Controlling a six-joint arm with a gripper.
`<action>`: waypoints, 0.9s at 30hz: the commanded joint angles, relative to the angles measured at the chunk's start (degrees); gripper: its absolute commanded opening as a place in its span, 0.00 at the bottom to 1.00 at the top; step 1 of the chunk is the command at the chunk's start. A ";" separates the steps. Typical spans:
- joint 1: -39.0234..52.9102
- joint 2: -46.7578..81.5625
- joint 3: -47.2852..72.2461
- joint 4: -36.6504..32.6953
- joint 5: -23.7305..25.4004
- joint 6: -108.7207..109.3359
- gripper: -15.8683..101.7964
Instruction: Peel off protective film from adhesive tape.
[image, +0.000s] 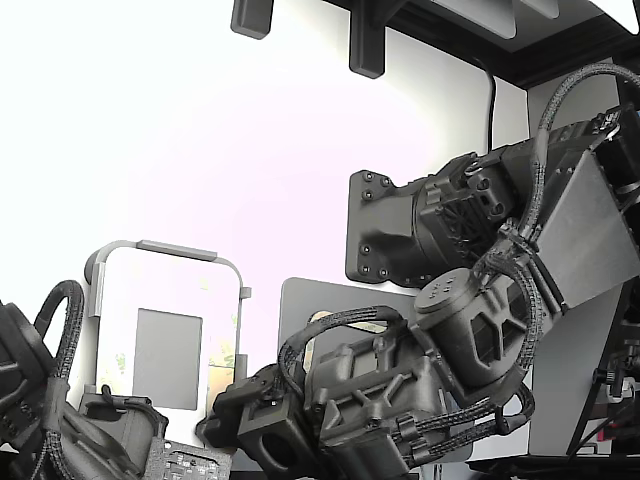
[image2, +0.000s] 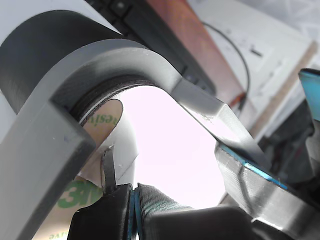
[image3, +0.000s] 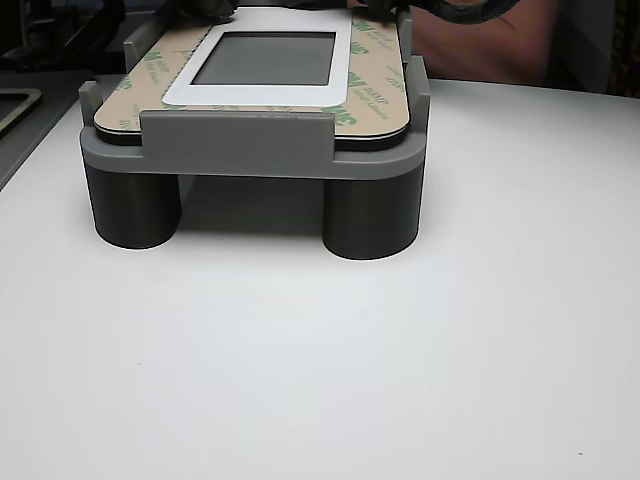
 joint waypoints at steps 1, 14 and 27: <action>-0.97 0.62 -0.97 0.00 0.44 -0.35 0.05; -1.93 -0.09 -1.14 0.26 0.44 -0.88 0.05; -2.99 0.70 -3.52 4.39 0.97 -1.85 0.05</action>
